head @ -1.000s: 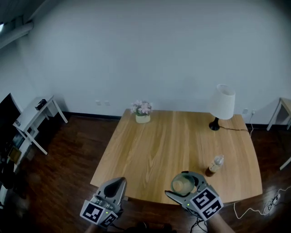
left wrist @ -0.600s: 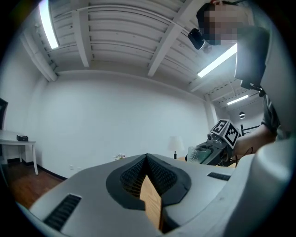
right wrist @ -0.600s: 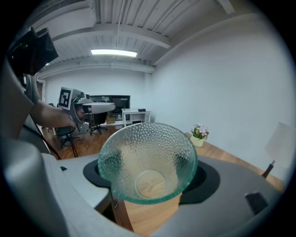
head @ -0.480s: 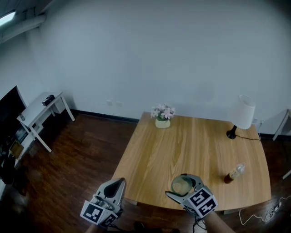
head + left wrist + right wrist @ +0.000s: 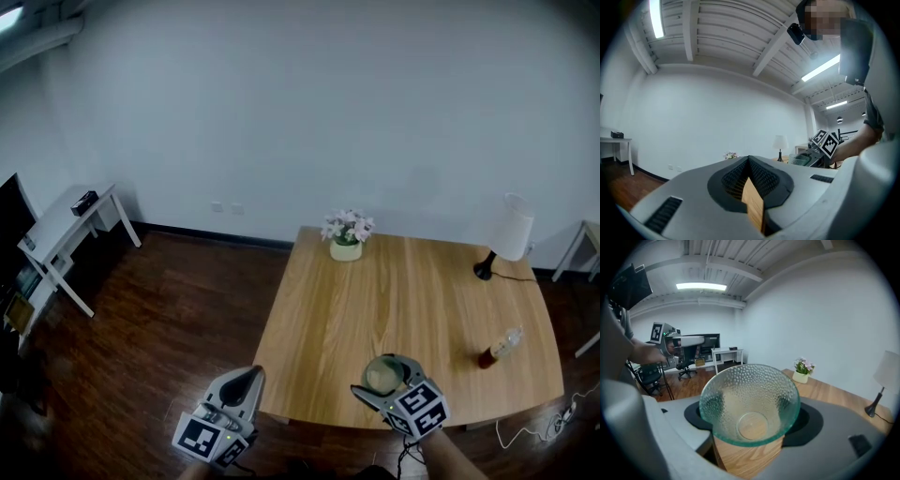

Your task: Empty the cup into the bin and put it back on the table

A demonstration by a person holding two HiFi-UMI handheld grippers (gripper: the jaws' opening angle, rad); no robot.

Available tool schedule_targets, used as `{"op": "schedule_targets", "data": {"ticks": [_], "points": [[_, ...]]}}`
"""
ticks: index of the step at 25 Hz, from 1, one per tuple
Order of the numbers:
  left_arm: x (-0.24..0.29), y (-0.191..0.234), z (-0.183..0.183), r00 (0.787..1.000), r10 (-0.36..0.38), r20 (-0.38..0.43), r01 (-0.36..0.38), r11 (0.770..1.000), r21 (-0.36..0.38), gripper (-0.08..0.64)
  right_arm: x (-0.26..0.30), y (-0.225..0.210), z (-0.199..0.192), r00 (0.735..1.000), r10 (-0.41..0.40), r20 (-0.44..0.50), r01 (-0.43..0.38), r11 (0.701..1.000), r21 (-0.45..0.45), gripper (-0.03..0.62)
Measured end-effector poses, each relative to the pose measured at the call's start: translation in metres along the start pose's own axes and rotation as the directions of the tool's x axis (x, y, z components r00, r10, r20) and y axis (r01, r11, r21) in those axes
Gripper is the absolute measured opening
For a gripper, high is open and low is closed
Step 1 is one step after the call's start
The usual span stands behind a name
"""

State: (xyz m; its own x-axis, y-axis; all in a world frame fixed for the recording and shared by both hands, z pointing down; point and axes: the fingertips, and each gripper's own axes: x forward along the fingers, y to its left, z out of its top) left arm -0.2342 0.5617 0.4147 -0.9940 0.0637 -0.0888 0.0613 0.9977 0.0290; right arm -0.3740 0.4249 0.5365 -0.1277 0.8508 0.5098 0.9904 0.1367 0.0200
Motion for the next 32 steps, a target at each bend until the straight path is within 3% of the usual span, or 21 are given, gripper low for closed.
{"op": "schedule_targets", "data": {"ticks": [8,18,25,32], "points": [[0.029,-0.01,-0.051,0.994,-0.087,-0.073,0.081,0.994,-0.077,0.005,0.025,-0.011,-0.005,0.998,-0.051,-0.021,0.052,0.998,0.025,0.399],[0.065,-0.003,-0.104,0.984,-0.072,-0.164,0.055,0.993,-0.106,0.005,0.065,-0.029,-0.051,0.996,-0.06,-0.061,0.067,0.99,0.12,0.399],[0.078,-0.01,-0.151,0.963,-0.105,-0.25,0.072,0.988,-0.139,0.005,0.093,-0.033,-0.097,0.992,-0.056,-0.111,0.073,0.985,0.157,0.399],[0.084,-0.012,-0.185,0.945,-0.115,-0.307,0.063,0.983,-0.175,0.005,0.104,-0.037,-0.113,0.991,-0.095,-0.093,0.109,0.981,0.16,0.4]]}}
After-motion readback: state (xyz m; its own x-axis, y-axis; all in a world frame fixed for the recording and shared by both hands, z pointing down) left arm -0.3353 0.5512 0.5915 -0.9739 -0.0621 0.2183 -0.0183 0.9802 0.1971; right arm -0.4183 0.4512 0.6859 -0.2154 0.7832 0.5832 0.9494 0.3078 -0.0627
